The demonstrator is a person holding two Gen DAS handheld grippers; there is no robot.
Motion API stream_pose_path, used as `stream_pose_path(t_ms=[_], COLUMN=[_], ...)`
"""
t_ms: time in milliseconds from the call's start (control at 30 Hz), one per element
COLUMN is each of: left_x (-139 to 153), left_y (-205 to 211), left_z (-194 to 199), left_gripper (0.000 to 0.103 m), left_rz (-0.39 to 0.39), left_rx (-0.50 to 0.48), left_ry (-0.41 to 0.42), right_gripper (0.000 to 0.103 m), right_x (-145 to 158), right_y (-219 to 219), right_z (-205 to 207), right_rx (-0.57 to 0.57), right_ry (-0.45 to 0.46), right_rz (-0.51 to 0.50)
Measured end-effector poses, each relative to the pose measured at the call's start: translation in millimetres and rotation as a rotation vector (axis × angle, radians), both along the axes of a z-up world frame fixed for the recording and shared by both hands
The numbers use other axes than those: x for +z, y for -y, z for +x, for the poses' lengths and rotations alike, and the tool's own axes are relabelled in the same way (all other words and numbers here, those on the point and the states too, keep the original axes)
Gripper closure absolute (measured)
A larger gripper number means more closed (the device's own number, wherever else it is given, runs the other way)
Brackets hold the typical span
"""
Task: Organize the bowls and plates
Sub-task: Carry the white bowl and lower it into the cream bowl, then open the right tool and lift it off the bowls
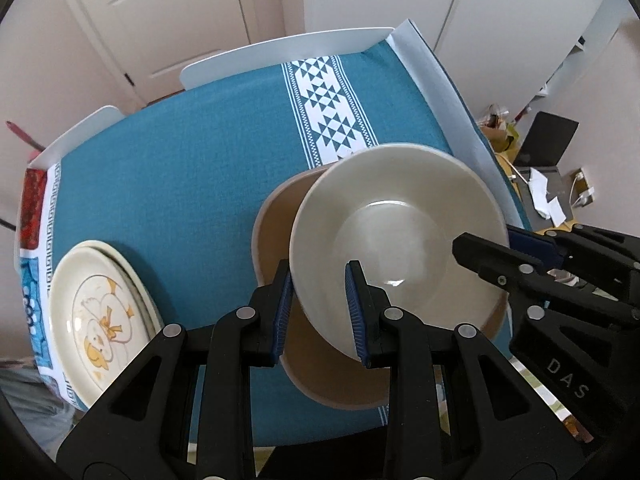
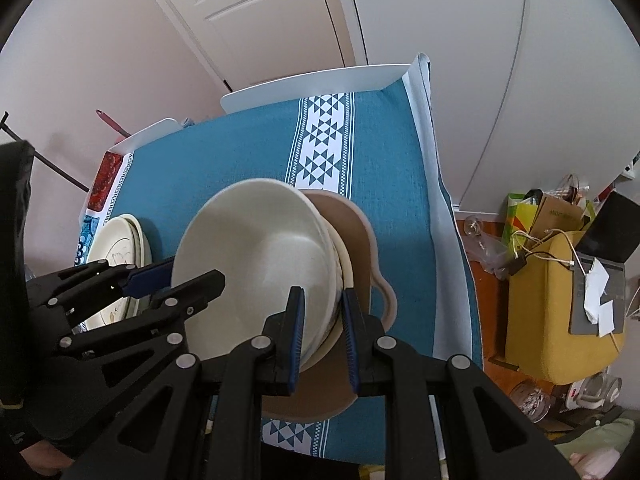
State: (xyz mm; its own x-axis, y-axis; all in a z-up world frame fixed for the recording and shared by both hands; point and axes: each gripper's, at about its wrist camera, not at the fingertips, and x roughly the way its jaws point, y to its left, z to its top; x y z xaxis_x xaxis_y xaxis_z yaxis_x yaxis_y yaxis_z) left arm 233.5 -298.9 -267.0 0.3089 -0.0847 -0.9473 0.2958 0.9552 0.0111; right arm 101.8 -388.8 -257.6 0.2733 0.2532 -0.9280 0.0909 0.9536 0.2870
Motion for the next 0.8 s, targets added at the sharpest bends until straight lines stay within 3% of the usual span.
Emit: stream_pose_path(t_ms=[300,533,800], left_x=[-1.3,-0.2,31.7], left_y=[3.5,-0.9,-7.6], left_z=[0.7,-0.4,-10.0], left_gripper=[0.079,0.079,0.079], left_rz=[0.025,-0.001,-0.017], left_rx=[-0.009,0.003,0.016], left_ry=[0.012,0.008,0.086], right_gripper=[0.086,0.086,0.086], right_x=[2.3,3.4,27.5], right_y=[-3.5,-3.4,3.2], right_z=[0.2,-0.4,-3.9], right_rx=[0.014,0.019,-0.011], right_ry=[0.004,0.006,0.064], right_rz=[-0.020,-0.013,0.005])
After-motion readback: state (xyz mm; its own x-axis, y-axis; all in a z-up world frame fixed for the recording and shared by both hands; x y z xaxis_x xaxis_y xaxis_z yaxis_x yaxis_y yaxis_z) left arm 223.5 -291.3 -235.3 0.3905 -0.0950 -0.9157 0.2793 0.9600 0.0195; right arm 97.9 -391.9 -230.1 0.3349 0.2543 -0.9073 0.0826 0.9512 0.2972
